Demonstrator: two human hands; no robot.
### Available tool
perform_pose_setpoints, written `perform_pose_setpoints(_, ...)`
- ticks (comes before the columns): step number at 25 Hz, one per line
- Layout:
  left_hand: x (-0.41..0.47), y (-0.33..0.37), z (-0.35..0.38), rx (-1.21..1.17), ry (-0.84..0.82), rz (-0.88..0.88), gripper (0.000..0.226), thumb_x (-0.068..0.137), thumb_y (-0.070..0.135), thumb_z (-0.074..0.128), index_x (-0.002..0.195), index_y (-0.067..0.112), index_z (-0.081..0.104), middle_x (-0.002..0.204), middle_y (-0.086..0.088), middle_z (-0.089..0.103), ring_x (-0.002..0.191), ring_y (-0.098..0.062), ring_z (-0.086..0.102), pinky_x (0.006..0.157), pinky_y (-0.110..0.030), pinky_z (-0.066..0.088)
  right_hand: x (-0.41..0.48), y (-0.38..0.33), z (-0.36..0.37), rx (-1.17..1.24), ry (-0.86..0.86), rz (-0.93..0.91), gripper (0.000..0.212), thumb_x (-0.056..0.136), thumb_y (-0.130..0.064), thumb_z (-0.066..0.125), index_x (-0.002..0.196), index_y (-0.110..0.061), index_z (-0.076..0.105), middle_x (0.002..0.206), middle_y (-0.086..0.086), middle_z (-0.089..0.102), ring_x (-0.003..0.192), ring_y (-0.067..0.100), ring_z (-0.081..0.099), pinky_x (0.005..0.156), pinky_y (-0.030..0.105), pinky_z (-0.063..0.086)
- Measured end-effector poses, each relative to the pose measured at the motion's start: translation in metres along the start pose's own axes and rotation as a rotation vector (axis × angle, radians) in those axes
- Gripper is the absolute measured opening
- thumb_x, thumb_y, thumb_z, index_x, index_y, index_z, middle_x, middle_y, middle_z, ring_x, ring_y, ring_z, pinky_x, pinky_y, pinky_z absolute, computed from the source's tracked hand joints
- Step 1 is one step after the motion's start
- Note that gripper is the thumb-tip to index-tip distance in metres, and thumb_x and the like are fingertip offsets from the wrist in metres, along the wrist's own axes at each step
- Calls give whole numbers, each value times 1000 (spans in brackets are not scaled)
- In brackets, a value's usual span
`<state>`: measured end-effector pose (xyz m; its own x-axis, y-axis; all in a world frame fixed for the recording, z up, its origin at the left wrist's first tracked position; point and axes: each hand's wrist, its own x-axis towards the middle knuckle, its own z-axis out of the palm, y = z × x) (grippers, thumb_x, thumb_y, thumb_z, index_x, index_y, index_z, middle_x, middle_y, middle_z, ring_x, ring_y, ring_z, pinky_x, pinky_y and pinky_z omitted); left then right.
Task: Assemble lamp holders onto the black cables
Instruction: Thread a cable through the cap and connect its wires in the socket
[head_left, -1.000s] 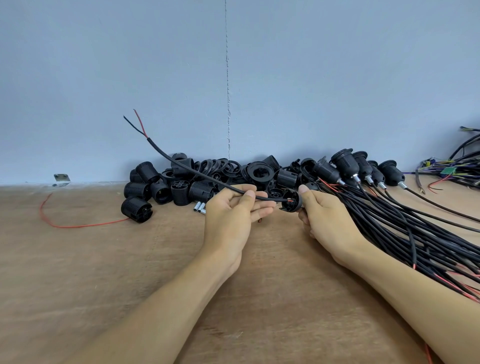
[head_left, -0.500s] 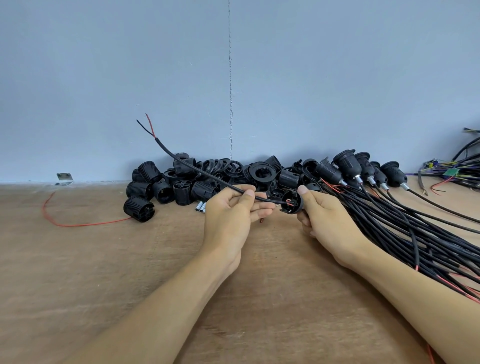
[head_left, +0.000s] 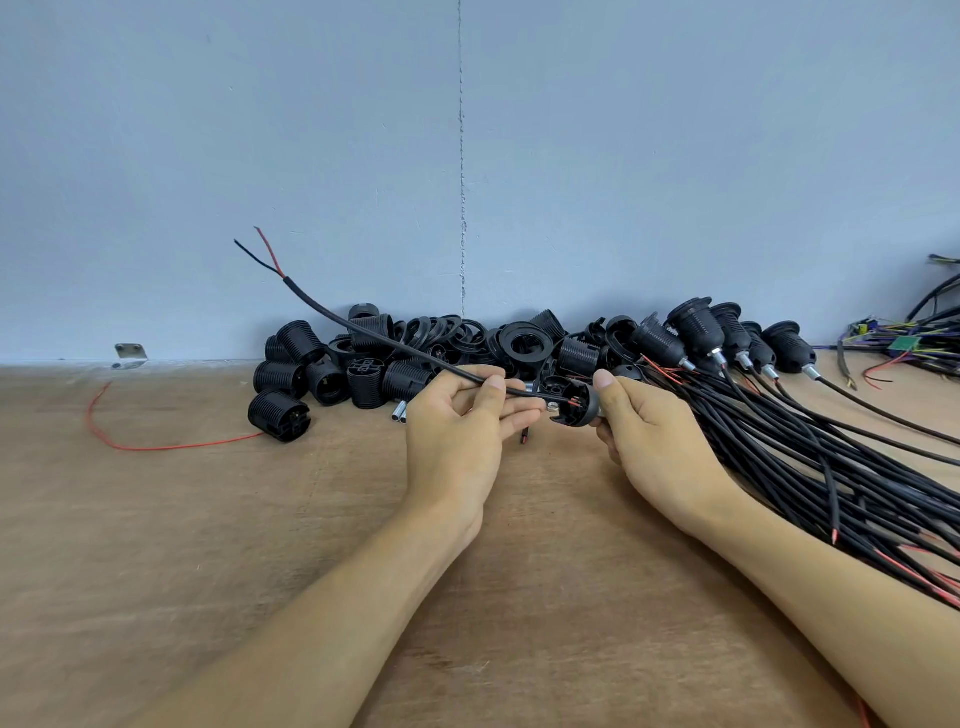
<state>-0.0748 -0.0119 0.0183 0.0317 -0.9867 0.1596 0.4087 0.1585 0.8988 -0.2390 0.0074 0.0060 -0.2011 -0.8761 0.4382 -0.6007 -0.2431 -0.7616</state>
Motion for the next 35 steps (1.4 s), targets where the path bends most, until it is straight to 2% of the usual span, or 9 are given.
perform_pose_setpoints(7, -2, -3, -1, 74, -51, 76, 14, 101, -3, 55, 97, 4, 67, 91, -19, 73, 77, -22, 78, 68, -22, 60, 3, 5, 0, 41, 19, 44, 52, 107, -39, 39, 64, -14, 54, 49, -12, 46, 50, 6, 39, 63, 33, 36)
perform_pose_setpoints(13, -5, -7, -1, 159, -141, 152, 18, 101, -2, 54, 97, 9, 67, 90, -12, 77, 82, -19, 78, 72, -22, 60, 7, 10, 0, 157, -58, 167, 55, 104, -47, 42, 56, -23, 52, 49, -10, 41, 49, 11, 32, 58, 32, 28)
perform_pose_setpoints(15, -5, -7, -2, 149, -157, 119, 15, 101, 0, 56, 99, 7, 68, 90, -10, 78, 85, -19, 78, 73, -21, 60, 8, 10, -1, 216, -34, 195, 54, 104, -49, 43, 57, -23, 53, 49, -10, 41, 49, 12, 32, 55, 31, 27)
perform_pose_setpoints(19, -6, -6, -2, 57, -149, -22, 7, 99, 4, 63, 101, 4, 69, 89, -11, 78, 85, -22, 78, 71, -25, 61, 7, 11, 0, 293, 42, 164, 53, 104, -48, 45, 69, -8, 56, 50, -6, 46, 46, 12, 37, 44, 22, 33)
perform_pose_setpoints(21, -6, -5, -2, 35, -139, -57, 6, 98, 6, 65, 101, 3, 69, 87, -11, 79, 83, -23, 78, 70, -26, 62, 6, 10, 0, 271, 77, 123, 50, 104, -46, 47, 71, -9, 56, 52, -4, 53, 44, 12, 42, 44, 20, 36)
perform_pose_setpoints(24, -6, -5, -2, 43, -114, -75, 8, 95, 10, 70, 97, 3, 70, 83, -10, 79, 80, -24, 78, 67, -25, 61, 6, 7, 0, 320, 95, 97, 40, 102, -41, 53, 81, -7, 62, 59, -1, 61, 49, 14, 52, 49, 26, 43)
perform_pose_setpoints(30, -4, -10, -1, 77, -102, -187, 9, 87, 20, 79, 86, 11, 76, 79, -2, 77, 67, -13, 72, 56, -24, 57, 0, -2, 2, 527, -53, 63, 16, 97, -19, 64, 97, -3, 68, 71, 9, 70, 66, 19, 66, 64, 28, 55)
perform_pose_setpoints(32, -1, -12, -3, 107, -69, -227, 11, 85, 22, 81, 85, 13, 76, 78, -1, 73, 61, -10, 64, 52, -24, 52, 0, -5, 1, 649, -100, 111, 22, 88, -21, 71, 97, -2, 69, 73, 9, 69, 66, 18, 66, 64, 27, 56)
perform_pose_setpoints(35, 1, -12, -4, 75, -122, -255, 15, 91, 26, 75, 97, 13, 76, 98, -8, 77, 66, -12, 67, 56, -25, 53, 0, -8, 0, 742, -133, 186, 31, 78, -27, 77, 95, -2, 69, 76, 9, 69, 62, 17, 64, 59, 25, 55)
